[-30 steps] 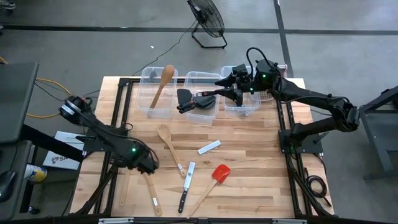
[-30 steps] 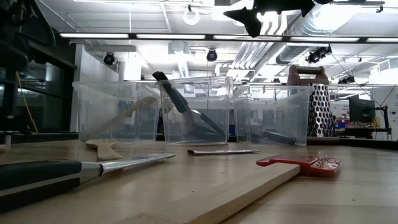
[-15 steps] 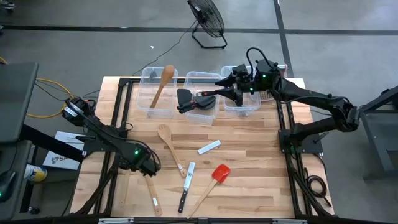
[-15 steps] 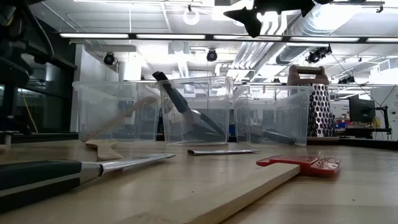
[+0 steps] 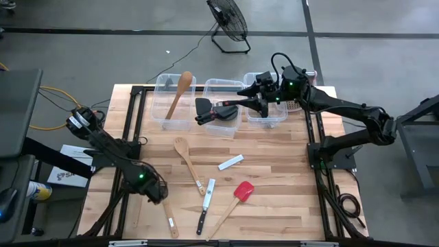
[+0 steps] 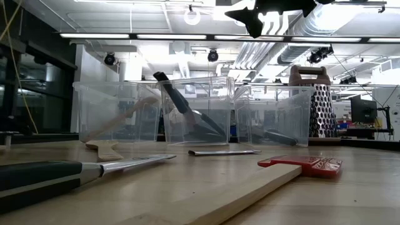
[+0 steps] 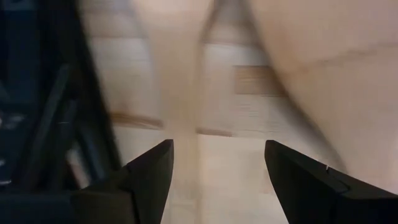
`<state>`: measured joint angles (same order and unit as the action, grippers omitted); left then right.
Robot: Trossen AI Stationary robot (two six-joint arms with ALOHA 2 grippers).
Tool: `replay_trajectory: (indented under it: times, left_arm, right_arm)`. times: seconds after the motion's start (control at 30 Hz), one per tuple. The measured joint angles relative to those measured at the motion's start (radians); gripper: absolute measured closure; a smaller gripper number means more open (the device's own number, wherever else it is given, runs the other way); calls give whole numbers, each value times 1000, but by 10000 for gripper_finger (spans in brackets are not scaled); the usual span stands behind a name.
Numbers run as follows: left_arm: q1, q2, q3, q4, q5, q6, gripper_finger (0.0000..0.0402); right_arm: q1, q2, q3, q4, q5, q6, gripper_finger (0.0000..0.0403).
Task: Pick & Place Kitchen Items
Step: Put the wooden serving spoon into the left bin
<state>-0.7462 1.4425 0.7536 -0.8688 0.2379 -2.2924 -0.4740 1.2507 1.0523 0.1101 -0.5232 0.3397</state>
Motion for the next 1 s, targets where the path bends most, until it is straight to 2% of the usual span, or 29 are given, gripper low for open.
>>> replay_trajectory:
  times: [0.27, 0.63, 1.0]
  left_arm:
    - [-9, 0, -1, -59, 7, 9, 156]
    - [-8, -5, -106, 71, 26, 12, 156]
    - [-8, -5, -132, 151, 27, 54, 157]
  right_arm:
    - [0, 0, 0, -1, 0, 1, 167]
    - [0, 0, 0, -2, 0, 8, 167]
    - [0, 0, 0, -3, 0, 8, 167]
